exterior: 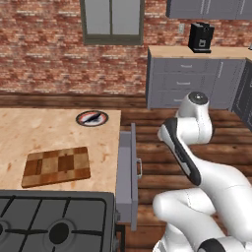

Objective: Pick up the knife from the drawer and place it on the cutting board. Then place the meat from the plate to the cutting board.

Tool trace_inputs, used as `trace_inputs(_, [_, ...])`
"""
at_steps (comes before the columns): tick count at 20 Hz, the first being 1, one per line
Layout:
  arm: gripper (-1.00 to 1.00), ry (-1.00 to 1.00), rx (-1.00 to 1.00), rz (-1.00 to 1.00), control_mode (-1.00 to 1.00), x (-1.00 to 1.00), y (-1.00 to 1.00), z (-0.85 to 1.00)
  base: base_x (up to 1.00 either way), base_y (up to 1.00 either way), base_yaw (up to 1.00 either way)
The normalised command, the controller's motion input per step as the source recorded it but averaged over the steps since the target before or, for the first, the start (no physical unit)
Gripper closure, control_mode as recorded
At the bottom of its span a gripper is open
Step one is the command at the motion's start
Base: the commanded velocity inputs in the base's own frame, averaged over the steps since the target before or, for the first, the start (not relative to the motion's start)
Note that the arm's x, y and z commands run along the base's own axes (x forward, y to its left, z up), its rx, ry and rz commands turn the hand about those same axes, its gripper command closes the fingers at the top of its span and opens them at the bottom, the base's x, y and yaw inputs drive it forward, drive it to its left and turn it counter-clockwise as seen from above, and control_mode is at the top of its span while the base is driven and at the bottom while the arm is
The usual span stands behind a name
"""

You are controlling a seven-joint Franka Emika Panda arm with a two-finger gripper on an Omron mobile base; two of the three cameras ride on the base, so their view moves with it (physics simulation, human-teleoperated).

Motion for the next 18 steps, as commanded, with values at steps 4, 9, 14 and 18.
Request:
trace_inputs(4, [1.0, 0.0, 0.06, 0.0, -1.0, -0.3, 0.01, 0.0, 0.0, 0.0, 0.0])
trace_inputs(9, [1.0, 0.01, 0.02, 0.0, -1.0, -0.28, 0.12, 0.0, 0.0, 0.0, 0.0])
trace_inputs(14, [1.0, -0.01, 0.0, 0.06, 1.0, 0.0, -0.06, 0.0, -0.02, -0.39, 0.17])
trace_inputs(18, [1.0, 0.0, 0.0, 0.0, 1.0, 0.0, 0.0, 0.0, -0.01, -0.8, 0.42])
